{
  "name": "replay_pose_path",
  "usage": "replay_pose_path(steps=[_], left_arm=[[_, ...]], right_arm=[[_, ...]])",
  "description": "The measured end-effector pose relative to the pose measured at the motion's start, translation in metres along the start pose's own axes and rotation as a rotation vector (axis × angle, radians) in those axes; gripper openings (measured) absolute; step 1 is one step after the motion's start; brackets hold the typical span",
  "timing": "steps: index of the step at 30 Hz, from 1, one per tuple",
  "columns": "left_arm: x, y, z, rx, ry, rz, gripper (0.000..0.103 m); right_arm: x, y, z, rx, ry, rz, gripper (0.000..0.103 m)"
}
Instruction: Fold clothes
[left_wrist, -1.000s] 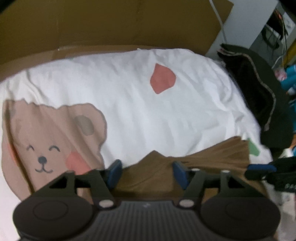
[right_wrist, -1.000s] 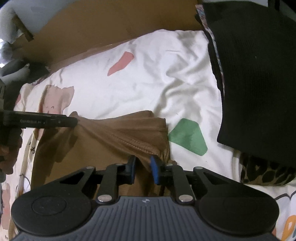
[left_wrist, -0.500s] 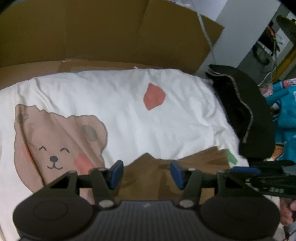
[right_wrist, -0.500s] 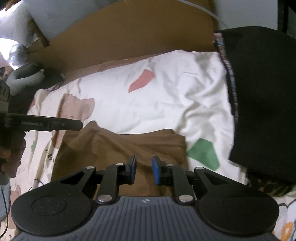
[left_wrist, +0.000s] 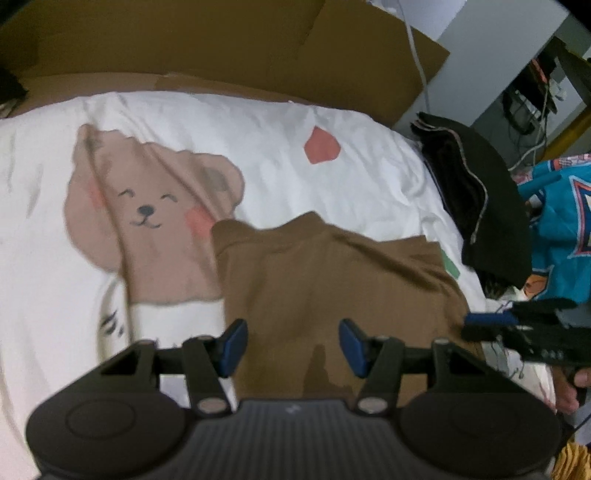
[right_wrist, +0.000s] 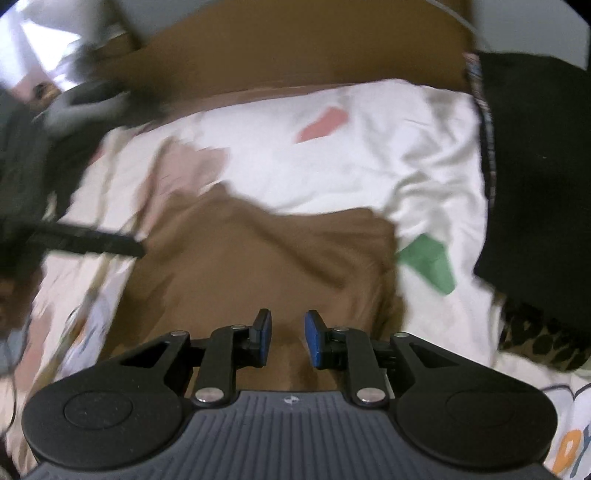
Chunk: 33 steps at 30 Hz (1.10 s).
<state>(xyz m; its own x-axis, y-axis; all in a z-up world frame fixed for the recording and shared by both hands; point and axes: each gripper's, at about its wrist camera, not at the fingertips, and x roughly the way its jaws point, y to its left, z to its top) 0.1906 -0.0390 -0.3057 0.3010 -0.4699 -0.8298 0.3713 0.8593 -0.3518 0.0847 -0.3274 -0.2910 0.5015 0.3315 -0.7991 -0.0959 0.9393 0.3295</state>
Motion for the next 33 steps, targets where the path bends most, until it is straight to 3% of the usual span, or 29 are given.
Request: replay_pose_path(steps=[7,12,18,25,29,33], left_arm=[[-0.020,0.001,-0.031,0.000,0.006,0.016,0.057],[-0.030,0.000,-0.057,-0.016,0.023,-0.015,0.057],[-0.023,-0.003,-0.091,-0.030,0.130,-0.087,0.057],[-0.018,-0.001,-0.112,-0.003,0.197,-0.050,0.056],[-0.023,0.000,-0.119,-0.010,0.230,-0.072,0.052],[-0.026,0.003,-0.127,-0.040,0.259,-0.078,0.054]], right_arm=[[-0.019,0.014,-0.035,-0.032,0.020,0.035,0.027],[-0.030,0.018,-0.055,-0.064,0.031,0.022,0.027],[-0.034,0.013,-0.083,-0.081,0.092,0.000,0.027],[-0.034,0.004,-0.101,-0.063,0.140,0.001,0.027],[-0.042,0.006,-0.098,-0.060,0.169,0.013,0.027],[-0.051,0.007,-0.098,-0.026,0.212,0.056,0.046]])
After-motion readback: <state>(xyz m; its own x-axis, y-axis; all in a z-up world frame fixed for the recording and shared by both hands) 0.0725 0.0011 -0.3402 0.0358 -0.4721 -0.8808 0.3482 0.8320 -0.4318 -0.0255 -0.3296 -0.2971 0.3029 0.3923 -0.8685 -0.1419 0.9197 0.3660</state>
